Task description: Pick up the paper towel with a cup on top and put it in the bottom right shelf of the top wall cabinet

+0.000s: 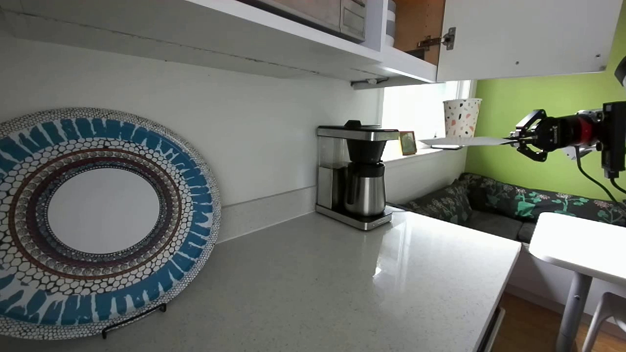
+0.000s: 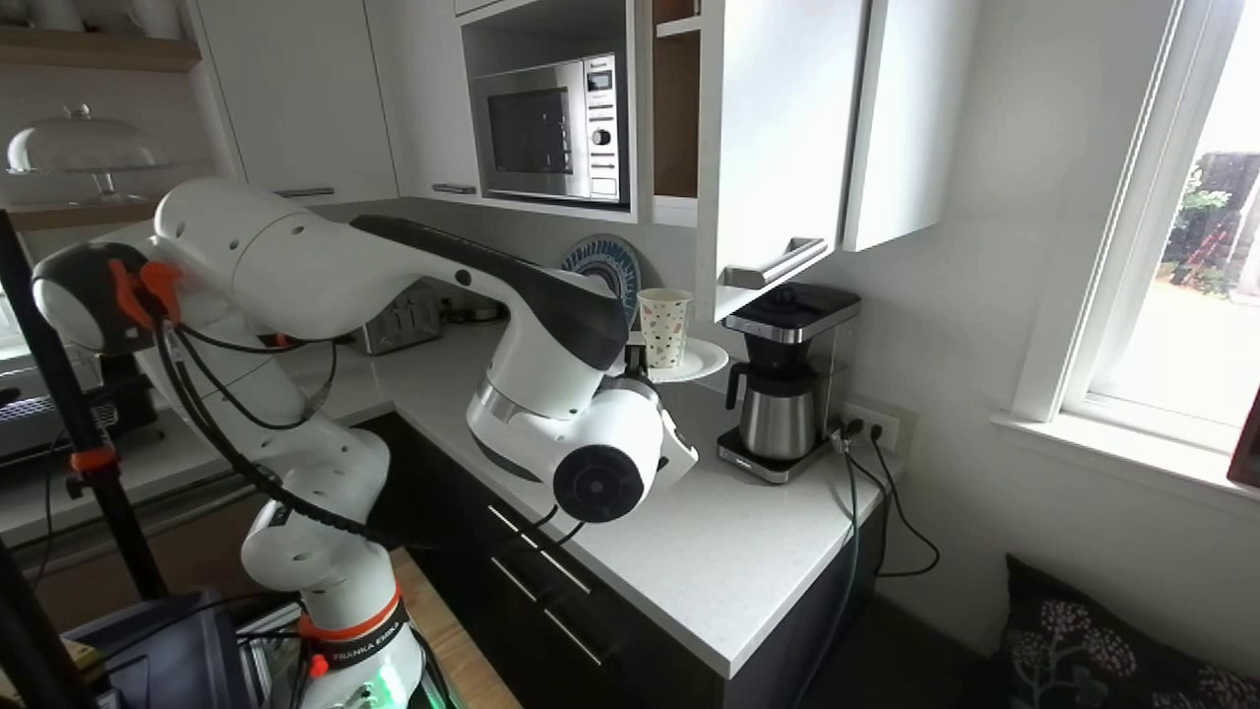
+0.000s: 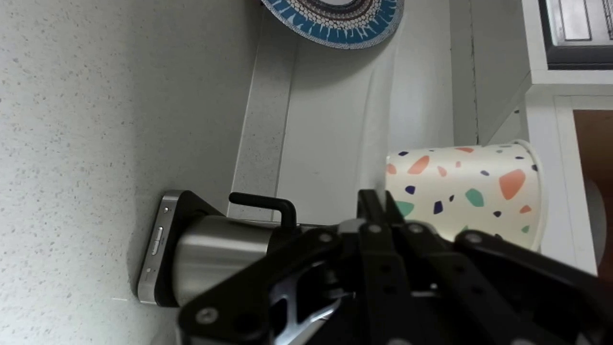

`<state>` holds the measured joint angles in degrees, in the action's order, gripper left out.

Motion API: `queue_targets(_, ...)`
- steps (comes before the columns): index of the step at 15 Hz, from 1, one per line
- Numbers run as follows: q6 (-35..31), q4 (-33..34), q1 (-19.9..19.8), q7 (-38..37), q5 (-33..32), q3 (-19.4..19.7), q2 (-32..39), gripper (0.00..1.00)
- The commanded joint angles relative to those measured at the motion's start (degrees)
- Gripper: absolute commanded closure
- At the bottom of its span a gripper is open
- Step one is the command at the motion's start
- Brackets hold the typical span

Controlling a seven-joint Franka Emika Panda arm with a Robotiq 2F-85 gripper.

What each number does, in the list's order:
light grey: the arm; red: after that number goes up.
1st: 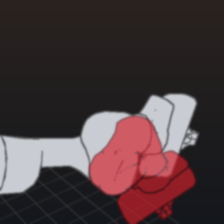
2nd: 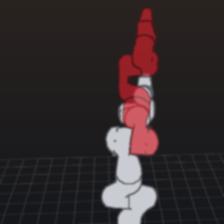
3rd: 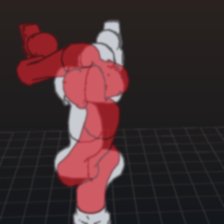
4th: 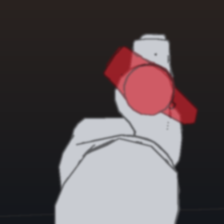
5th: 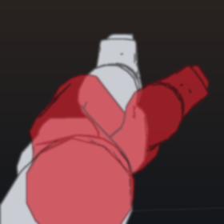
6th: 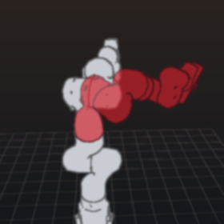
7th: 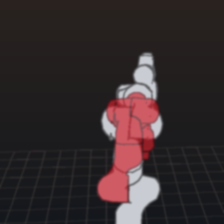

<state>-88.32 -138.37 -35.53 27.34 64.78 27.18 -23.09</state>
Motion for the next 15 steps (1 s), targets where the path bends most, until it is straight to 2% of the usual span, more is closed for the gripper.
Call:
queue_targets(1,-2.42,-1.93,-0.67,-0.95,-0.33,-0.61,-3.70,1.00)
queue_targets(9,-0.72,-2.17,-1.24,-0.96,-0.73,-0.29,-7.39,1.00)
queue_targets(10,-0.49,-0.28,-0.38,-0.04,-0.16,0.09,-4.92,0.99)
queue_targets(15,-0.46,-0.89,-0.49,-0.04,-0.20,0.03,-6.03,0.99)
